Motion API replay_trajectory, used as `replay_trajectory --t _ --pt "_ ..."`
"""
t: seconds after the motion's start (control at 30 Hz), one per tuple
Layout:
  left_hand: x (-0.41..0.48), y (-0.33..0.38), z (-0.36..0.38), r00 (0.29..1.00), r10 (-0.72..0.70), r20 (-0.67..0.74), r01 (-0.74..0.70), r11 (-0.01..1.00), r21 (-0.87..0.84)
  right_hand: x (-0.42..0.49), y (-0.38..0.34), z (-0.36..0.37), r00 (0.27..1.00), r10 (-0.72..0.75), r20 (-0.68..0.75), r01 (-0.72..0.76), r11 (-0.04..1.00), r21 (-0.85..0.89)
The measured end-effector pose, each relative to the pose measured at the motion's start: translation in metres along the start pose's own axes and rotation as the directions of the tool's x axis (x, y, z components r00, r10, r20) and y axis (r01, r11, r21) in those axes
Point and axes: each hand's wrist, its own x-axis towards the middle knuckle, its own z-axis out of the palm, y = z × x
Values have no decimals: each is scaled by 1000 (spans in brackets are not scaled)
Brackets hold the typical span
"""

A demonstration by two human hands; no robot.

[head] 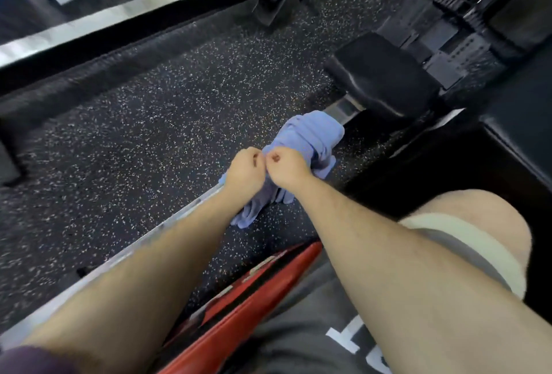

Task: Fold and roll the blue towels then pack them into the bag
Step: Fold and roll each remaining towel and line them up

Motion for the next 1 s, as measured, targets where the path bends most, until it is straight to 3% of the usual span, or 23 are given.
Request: replay_trajectory --t 0.13,0.3,0.37,0.47,0.57,0.67,0.77,1.0 --pt "8 -35 1 999 -16 48 8 988 156 10 5 26 986 29 165 -14 996 -94" --pt "13 -64 6 992 -32 121 -19 917 398 18 11 46 969 73 237 -51 994 -95" --pt "13 -68 6 990 9 142 -70 902 426 18 13 49 963 88 254 -65 993 -97" --pt "15 -69 1 996 3 89 -34 933 359 20 17 53 966 90 241 -74 994 -75" --pt "15 -66 -4 989 115 95 -143 909 393 19 15 50 983 58 175 -52 998 -39" --pt "10 -54 -9 970 233 69 -243 919 312 18 11 38 990 9 140 -11 1000 8" --pt "3 -35 -14 962 272 -35 -267 958 108 13 4 22 993 6 114 -13 998 56" --pt "-17 30 -28 945 90 -314 -178 948 -265 -14 -18 -28 995 -83 -63 95 974 207"
